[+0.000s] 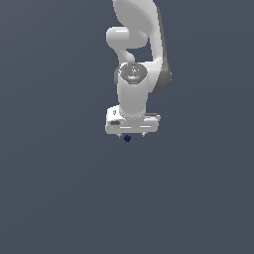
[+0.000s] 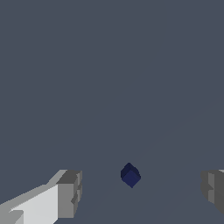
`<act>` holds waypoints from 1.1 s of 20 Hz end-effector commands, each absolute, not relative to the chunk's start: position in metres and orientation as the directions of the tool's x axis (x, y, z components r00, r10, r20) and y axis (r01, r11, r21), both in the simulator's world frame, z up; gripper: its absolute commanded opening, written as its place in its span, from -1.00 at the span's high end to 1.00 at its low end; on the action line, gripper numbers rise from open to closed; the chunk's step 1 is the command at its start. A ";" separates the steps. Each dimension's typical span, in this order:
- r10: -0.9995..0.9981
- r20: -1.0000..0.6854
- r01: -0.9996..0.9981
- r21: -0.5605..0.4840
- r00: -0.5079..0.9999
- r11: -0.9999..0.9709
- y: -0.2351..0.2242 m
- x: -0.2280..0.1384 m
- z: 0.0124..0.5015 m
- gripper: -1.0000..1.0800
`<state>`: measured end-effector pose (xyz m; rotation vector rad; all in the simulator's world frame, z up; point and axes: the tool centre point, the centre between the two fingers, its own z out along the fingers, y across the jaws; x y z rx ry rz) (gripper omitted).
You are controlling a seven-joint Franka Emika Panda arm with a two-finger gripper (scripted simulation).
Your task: Pick up the object and move it to a goal position.
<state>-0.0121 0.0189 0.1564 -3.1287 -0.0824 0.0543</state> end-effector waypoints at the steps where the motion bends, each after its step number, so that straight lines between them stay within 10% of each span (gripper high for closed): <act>1: 0.053 -0.034 0.052 -0.012 0.998 -0.999 0.019 -0.012 0.156 -0.92; 22: -0.038 -0.037 -0.039 -0.028 0.999 -0.999 -0.002 -0.013 0.157 -0.92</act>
